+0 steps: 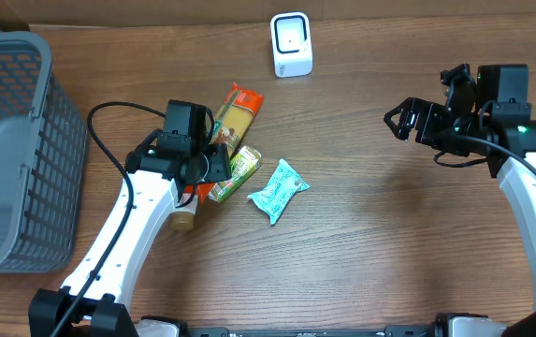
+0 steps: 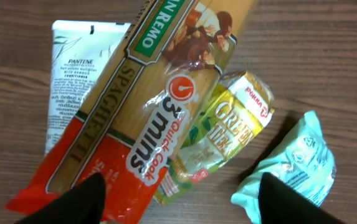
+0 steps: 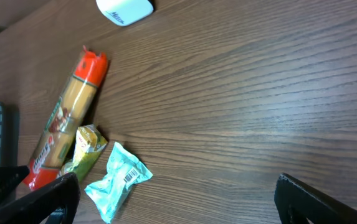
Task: Scan the item barcode
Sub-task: 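Carry the spaghetti pack out and lay it on the table beside the tube, then lower the right gripper onto the green wipes pack and grasp it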
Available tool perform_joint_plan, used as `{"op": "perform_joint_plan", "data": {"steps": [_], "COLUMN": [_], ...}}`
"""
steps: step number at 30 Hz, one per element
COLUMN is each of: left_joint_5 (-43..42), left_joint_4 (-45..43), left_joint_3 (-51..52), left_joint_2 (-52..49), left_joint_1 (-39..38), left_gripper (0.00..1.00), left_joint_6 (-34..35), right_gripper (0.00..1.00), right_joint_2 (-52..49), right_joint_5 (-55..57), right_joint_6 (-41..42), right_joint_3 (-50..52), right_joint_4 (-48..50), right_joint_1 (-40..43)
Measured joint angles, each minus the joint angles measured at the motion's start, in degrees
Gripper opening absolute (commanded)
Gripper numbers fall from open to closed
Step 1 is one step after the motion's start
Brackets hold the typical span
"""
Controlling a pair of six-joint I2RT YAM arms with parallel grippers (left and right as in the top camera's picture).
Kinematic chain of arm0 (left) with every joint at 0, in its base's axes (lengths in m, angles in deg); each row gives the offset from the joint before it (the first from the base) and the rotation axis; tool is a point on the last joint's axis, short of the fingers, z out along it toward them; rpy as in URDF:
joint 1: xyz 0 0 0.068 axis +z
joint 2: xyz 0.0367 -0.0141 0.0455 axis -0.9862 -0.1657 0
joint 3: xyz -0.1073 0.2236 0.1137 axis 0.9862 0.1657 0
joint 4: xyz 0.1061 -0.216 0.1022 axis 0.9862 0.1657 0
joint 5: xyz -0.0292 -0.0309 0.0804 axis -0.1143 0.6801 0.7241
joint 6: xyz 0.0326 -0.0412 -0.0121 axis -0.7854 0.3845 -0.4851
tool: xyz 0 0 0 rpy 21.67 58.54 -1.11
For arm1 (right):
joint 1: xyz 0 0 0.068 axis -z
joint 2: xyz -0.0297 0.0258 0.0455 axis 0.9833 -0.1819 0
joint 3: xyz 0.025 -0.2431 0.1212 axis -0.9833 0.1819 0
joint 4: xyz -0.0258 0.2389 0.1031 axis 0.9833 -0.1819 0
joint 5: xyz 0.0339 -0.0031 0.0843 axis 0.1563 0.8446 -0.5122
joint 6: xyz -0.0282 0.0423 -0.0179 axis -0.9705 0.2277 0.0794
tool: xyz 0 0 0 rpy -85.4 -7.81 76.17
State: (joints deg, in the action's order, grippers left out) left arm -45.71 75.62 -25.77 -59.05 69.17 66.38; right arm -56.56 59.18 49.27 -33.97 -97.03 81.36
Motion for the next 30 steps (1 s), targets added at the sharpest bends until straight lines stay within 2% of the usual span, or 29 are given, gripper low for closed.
{"op": "perform_joint_plan", "data": {"steps": [5, 8, 9, 12, 16, 23, 30], "left_joint_5": [-4.2, -8.6, -10.7, -16.3, -17.9, -14.1, -11.3], "left_joint_4": [-3.2, -6.2, -7.7, -9.0, -4.5, 5.2, 12.2], "left_joint_3": [0.0, 0.0, 0.0, -0.9, -8.8, -28.9, -32.6], "left_joint_2": [0.0, 0.0, 0.0, 0.0, 0.0, 0.5, 1.5], "left_joint_1": [0.0, 0.0, 0.0, 0.0, 0.0, 0.1, 0.1], "left_gripper": [0.94, 0.95, 0.96, 0.98, 1.00, 1.00, 1.00], "left_joint_6": [0.0, -0.3, -1.1, -5.9, -10.0, -12.8, -13.8], "right_gripper": [1.00, 1.00, 0.97, 0.94, 0.87, 0.86, 0.86], "right_joint_2": [-0.3, -0.3, -0.3, -0.3, -0.3, -2.1, -7.5], "right_joint_5": [0.0, -0.3, -0.8, -3.1, -4.8, -3.0, 4.8], "right_joint_6": [0.0, 0.0, 0.0, 0.0, 0.5, 6.4, 19.1], "right_joint_3": [0.0, 0.0, 0.0, 0.0, 0.0, 0.0, 0.0], "right_joint_4": [0.2, 0.2, 0.2, 0.2, 0.1, 1.6, 4.6], "right_joint_1": [0.0, 0.0, 0.0, -0.2, -3.1, -15.7, -28.4]}}
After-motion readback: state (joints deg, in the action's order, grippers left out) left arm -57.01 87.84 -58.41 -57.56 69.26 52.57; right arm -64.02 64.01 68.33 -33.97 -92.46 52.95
